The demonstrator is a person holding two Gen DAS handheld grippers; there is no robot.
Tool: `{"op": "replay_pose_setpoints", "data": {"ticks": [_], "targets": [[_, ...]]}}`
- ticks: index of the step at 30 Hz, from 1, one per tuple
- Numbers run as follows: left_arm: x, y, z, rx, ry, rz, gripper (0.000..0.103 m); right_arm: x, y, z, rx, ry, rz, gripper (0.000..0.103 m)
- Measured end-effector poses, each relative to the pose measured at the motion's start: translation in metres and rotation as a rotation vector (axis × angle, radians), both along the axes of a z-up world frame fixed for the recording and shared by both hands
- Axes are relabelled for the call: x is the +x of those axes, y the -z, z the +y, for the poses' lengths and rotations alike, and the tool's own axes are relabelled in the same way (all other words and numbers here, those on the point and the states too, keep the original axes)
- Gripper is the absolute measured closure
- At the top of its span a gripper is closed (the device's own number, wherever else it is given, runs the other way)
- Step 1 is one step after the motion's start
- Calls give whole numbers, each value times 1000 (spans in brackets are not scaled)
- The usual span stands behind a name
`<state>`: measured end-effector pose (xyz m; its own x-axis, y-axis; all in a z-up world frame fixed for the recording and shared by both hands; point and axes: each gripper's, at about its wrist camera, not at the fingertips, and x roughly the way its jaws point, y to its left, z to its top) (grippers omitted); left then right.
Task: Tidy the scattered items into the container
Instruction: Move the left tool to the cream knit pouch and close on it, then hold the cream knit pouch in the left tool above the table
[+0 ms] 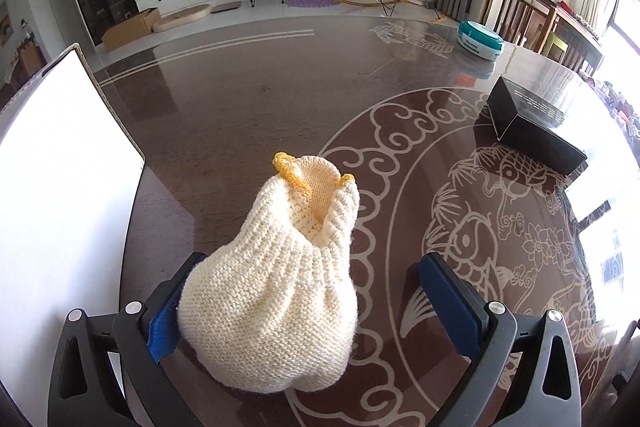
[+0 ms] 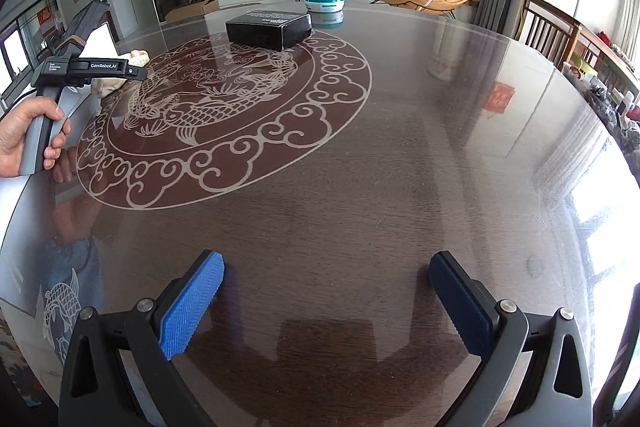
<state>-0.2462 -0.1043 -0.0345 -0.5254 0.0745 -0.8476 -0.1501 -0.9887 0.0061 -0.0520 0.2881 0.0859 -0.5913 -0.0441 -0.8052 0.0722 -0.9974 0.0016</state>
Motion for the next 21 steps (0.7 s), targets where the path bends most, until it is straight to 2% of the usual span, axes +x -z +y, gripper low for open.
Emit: {"op": "replay_pose_setpoints", "data": {"ticks": [2, 4, 6, 10, 15, 21], "targets": [[1, 0, 1, -2, -25, 0, 0, 1, 0, 0, -1, 0, 0, 0], [5, -2, 3, -2, -38, 14, 6, 1, 0, 0, 1, 0, 0, 0], [13, -5, 7, 2, -45, 35, 25, 1, 0, 0, -1, 0, 1, 0], [32, -8, 15, 4, -58, 66, 46, 3, -1, 2, -8, 1, 3, 0], [62, -9, 27, 10, -53, 81, 51, 3, -2, 1, -12, 4, 6, 0], [104, -11, 28, 64, -65, 55, 51, 2, -3, 1, -17, 8, 9, 0]]}}
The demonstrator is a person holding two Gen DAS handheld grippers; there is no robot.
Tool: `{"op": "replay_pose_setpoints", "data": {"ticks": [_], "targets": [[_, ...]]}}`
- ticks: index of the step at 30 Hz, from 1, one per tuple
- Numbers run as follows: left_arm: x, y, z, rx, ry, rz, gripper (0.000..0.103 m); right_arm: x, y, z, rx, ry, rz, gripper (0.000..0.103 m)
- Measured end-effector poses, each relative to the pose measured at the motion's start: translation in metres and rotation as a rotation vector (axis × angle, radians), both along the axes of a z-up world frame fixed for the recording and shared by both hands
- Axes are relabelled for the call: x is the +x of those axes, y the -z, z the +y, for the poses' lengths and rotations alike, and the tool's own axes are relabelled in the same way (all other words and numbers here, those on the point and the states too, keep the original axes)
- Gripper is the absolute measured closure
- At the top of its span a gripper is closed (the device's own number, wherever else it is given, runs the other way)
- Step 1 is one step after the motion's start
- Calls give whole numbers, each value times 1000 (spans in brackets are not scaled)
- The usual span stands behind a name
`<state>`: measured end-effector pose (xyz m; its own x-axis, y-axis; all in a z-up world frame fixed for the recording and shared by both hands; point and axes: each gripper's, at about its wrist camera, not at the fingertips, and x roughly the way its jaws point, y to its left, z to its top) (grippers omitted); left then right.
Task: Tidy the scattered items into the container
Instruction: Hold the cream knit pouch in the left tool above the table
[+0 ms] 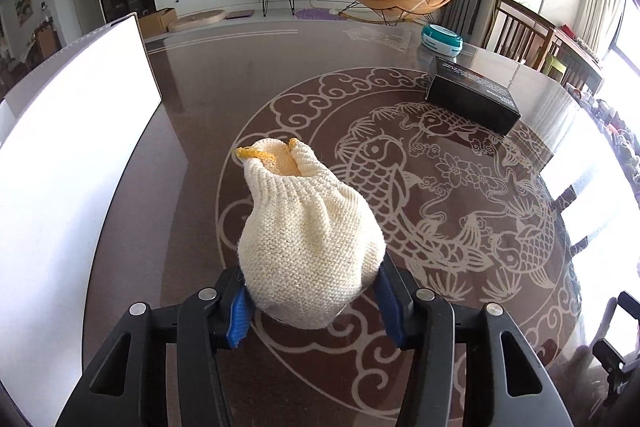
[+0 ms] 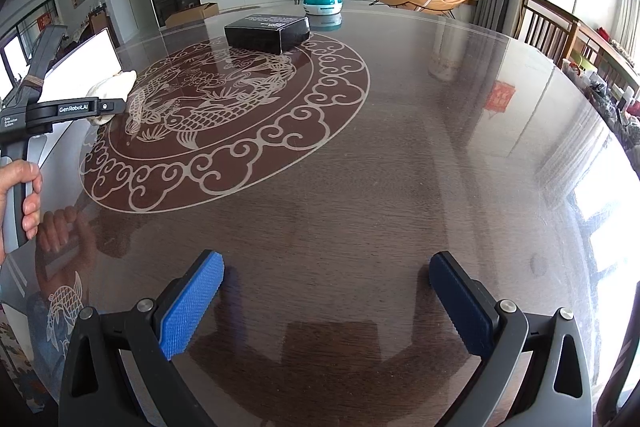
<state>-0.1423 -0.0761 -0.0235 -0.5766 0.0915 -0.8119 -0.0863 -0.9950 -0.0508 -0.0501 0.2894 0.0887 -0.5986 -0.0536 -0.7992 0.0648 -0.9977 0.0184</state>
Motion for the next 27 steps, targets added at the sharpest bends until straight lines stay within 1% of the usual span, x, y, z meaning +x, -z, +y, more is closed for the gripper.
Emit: {"op": "replay_pose_setpoints", "data": {"ticks": [4, 7, 10, 11, 12, 14, 15, 17, 20, 27], "targets": [[28, 0, -3, 30, -18, -12, 51, 0, 0, 1, 1, 4, 5, 0], [37, 0, -2, 11, -17, -8, 50, 1, -1, 1, 1, 8, 9, 0], [39, 0, -2, -1, -19, -4, 47, 1, 0, 1, 1, 8, 6, 0], [39, 1, -2, -6, -19, -8, 40, 1, 0, 2, 0, 7, 4, 0], [37, 2, -1, -17, -20, -16, 27, 1, 0, 2, 0, 7, 3, 0], [36, 8, 5, -50, -17, -28, 12, 0, 0, 1, 0, 8, 1, 0], [36, 9, 7, -67, -8, -20, 9, 0, 0, 1, 1, 9, 1, 0], [37, 10, 3, -61, -10, -23, 8, 0, 0, 1, 3, 9, 0, 0], [34, 11, 1, -62, -15, -42, 0, -1, 1, 0, 7, 11, -2, 0], [35, 12, 2, -59, -12, -38, 0, -1, 1, 1, 16, 21, -4, 0]]}}
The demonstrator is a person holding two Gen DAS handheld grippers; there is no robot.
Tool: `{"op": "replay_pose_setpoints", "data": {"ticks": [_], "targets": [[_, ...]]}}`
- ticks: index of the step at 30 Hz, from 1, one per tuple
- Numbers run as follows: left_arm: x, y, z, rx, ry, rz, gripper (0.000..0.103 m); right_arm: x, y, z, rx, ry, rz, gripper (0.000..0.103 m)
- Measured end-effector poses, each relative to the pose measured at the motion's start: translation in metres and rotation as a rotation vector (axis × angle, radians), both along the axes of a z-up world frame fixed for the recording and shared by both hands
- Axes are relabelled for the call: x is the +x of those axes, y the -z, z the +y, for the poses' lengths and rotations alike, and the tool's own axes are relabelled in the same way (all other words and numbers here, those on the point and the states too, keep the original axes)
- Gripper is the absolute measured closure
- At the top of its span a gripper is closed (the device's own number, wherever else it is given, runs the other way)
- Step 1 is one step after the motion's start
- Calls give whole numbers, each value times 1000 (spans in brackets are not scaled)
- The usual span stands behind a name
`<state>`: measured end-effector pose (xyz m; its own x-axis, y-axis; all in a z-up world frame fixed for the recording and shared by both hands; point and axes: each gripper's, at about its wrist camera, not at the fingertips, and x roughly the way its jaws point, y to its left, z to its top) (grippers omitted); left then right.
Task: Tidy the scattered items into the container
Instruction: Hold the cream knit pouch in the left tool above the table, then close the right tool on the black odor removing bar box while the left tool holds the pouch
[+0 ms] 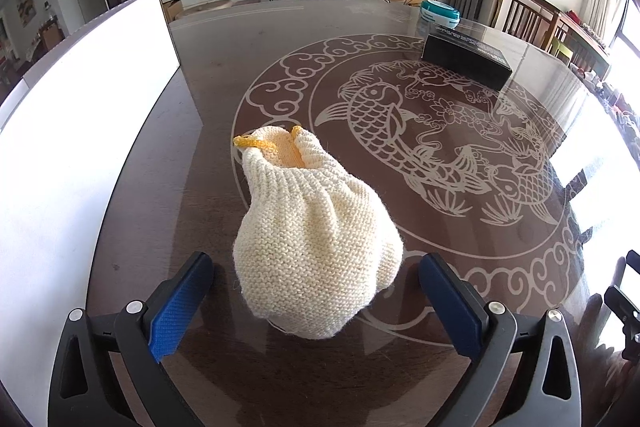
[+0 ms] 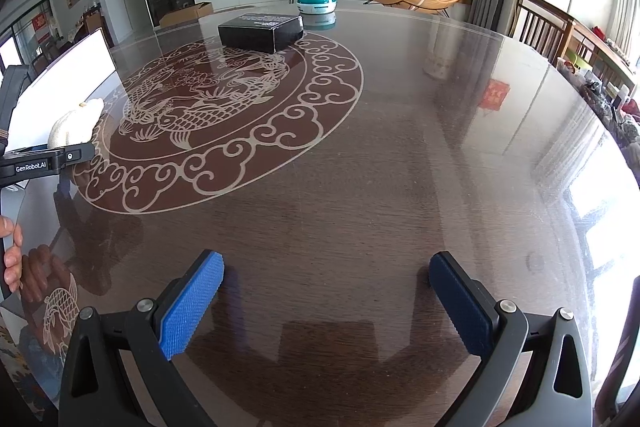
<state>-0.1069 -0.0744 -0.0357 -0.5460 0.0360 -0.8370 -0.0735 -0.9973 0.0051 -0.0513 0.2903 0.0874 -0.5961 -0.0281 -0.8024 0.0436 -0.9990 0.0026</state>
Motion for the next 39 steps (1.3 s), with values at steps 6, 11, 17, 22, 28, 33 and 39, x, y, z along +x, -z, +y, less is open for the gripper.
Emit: {"op": "replay_pose_setpoints", "data": {"ticks": [6, 11, 17, 22, 28, 33, 39], "targets": [[1, 0, 1, 1, -2, 6, 0, -1, 1, -1, 10, 1, -3, 0], [1, 0, 0, 1, -2, 5, 0, -1, 1, -2, 11, 1, -3, 0], [1, 0, 0, 2, -3, 6, 0, -1, 1, -2, 11, 1, -4, 0], [1, -1, 0, 2, -5, 8, 0, -10, 1, -4, 11, -47, -28, 0], [0, -1, 0, 1, -7, 9, 0, -75, 2, -1, 16, -229, -40, 0], [0, -1, 0, 1, -7, 9, 0, -142, 3, -4, 16, -304, -17, 0], [0, -1, 0, 2, -7, 9, 0, -214, 4, -34, 17, -410, -17, 0]]}}
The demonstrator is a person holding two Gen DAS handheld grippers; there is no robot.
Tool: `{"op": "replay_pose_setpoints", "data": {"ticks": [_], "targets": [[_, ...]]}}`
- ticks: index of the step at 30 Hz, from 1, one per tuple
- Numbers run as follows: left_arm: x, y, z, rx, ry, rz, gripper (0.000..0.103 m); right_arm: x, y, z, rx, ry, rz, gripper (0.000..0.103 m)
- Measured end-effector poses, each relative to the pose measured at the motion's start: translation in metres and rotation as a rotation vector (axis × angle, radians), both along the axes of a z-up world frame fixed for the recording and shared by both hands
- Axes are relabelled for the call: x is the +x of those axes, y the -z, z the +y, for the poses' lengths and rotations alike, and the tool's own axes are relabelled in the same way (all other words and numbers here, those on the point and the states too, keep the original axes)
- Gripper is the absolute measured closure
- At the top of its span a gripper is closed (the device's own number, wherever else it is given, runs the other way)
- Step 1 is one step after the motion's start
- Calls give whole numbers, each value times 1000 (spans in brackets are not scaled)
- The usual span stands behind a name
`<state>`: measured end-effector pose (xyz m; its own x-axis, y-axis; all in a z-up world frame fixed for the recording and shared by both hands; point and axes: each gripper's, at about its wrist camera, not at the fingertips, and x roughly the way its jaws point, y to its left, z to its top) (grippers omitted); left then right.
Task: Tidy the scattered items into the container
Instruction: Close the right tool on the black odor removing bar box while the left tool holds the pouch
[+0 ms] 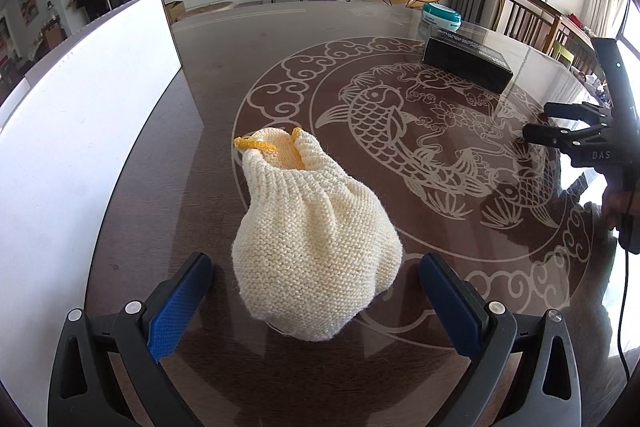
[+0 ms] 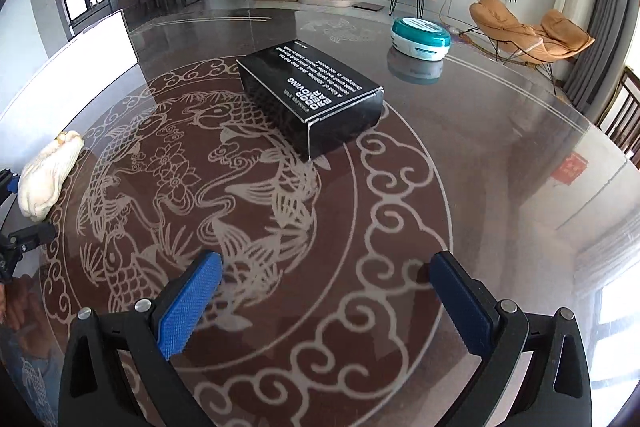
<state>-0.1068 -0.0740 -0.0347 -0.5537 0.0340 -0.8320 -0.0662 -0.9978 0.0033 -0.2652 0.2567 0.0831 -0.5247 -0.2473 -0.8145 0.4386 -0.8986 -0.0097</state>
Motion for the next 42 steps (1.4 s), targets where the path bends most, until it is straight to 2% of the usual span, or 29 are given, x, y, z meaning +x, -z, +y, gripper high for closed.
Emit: {"op": "replay_pose_setpoints", "data": {"ticks": [5, 10, 21, 23, 24, 27, 30, 35, 42], "targets": [[0, 0, 0, 1, 0, 1, 0, -41, 2, -16, 0, -33, 0, 0], [-1, 0, 0, 2, 0, 1, 0, -63, 3, -24, 0, -78, 0, 0], [-1, 0, 0, 2, 0, 1, 0, -83, 2, -39, -2, -59, 1, 1], [-1, 0, 0, 2, 0, 1, 0, -80, -1, -41, -12, -54, 21, 13], [-1, 0, 0, 2, 0, 1, 0, -78, -2, -43, -15, -43, 30, 25], [-1, 1, 0, 2, 0, 1, 0, -71, -5, -51, -18, -28, 40, 37], [-1, 1, 0, 2, 0, 1, 0, -58, -6, -57, -17, -17, 45, 42], [-1, 1, 0, 1, 0, 1, 0, -15, -6, -60, -18, -3, 46, 43], [-1, 1, 1, 1, -1, 1, 0, 69, -4, -63, -18, 35, 46, 43]]}}
